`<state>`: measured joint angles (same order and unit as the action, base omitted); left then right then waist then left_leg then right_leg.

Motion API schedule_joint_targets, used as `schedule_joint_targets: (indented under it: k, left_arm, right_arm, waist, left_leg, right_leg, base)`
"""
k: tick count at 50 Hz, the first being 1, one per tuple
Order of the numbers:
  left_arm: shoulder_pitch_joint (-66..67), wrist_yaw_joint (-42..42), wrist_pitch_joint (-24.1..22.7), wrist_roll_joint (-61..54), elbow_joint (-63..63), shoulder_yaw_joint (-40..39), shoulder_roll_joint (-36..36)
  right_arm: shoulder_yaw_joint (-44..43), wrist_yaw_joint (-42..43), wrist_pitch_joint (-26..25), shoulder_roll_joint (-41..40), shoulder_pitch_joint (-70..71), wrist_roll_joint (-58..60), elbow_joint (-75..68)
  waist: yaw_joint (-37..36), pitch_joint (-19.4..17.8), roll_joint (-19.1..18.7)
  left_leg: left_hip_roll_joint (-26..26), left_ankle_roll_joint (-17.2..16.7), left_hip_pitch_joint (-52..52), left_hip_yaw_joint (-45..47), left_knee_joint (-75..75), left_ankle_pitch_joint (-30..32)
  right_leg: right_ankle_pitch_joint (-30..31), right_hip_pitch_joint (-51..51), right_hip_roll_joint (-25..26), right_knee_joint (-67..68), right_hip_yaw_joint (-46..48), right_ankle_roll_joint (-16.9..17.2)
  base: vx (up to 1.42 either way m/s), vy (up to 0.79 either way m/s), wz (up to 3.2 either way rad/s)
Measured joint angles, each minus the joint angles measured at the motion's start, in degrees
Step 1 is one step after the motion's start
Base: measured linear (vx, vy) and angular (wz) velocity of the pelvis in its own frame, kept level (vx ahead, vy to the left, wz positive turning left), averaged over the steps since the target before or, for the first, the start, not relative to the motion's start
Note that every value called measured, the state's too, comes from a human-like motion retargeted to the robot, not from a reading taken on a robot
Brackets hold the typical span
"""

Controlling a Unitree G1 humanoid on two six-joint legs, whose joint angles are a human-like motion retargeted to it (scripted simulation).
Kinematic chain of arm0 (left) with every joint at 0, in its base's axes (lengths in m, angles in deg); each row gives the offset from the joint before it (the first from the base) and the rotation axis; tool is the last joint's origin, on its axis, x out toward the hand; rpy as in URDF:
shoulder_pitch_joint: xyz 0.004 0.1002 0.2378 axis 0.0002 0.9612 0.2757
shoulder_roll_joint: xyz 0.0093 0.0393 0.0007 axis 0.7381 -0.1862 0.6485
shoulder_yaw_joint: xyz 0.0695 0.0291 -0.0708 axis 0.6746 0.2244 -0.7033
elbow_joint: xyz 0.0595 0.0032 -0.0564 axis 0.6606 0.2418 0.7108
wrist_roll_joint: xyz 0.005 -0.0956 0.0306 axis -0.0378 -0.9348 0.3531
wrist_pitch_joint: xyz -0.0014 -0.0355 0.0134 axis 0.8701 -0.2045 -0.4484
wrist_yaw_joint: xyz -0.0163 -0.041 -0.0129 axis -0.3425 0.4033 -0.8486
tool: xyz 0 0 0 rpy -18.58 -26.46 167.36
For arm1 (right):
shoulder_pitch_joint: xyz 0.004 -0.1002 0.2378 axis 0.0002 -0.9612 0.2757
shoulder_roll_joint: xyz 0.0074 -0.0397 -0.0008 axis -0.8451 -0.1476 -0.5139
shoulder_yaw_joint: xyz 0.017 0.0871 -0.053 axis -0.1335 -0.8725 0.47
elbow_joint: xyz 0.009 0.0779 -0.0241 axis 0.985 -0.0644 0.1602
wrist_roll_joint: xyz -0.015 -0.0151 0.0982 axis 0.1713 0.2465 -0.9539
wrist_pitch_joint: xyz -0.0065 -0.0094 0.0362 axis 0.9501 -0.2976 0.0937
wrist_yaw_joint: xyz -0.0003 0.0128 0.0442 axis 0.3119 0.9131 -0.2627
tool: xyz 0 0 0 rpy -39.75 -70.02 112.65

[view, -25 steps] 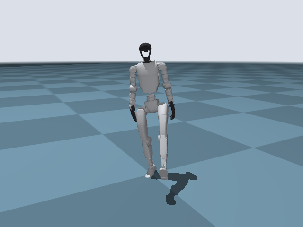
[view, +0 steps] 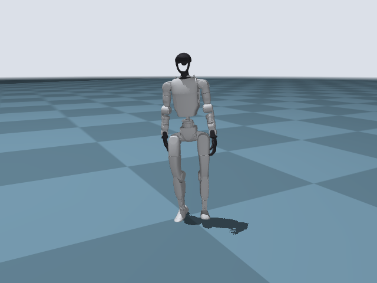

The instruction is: In place motions

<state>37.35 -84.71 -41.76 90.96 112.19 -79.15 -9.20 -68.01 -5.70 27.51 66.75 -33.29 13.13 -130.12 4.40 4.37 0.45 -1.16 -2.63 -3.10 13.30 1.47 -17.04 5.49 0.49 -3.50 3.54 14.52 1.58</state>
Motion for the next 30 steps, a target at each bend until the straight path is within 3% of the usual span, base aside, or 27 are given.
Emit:
schedule_joint_targets:
  k: [6,12,30]
  left_arm:
    - [0.63,0.91,-1.89,-0.11,-1.93,1.63,-0.77]
    - [1.64,0.60,-0.66,2.63,2.39,-0.31,-0.20]
    - [13.51,1.03,2.37,2.51,6.95,-8.66,-0.31]
  right_arm:
    - [1.90,-0.54,-1.19,-0.92,0.47,5.44,-0.25]
    - [3.53,-2.20,0.29,-1.47,1.15,6.86,3.66]
    - [2.08,-1.18,-0.60,0.29,0.06,4.89,-0.23]
  waist:
    - [-2.58,1.59,0.92]
    - [-0.88,0.45,1.39]
    - [-5.13,0.62,2.41]
  left_leg:
    - [-0.37,0.69,-0.66,1.33,-0.23,-0.38]
    - [-0.89,1.19,-0.79,1.04,0.03,-0.52]
    - [-3.34,4.19,1.29,1.53,-0.13,-2.75]
  right_leg:
    - [0.70,1.84,-0.50,0.09,-2.10,0.87]
    - [0.98,1.86,-1.15,0.01,-2.18,1.77]
    - [0.63,0.91,-3.05,1.08,-3.44,4.50]
  base:
    - [0.11,0.03,-0.24]
    - [0.04,0.02,0.02]
    - [0.18,0.08,-0.08]
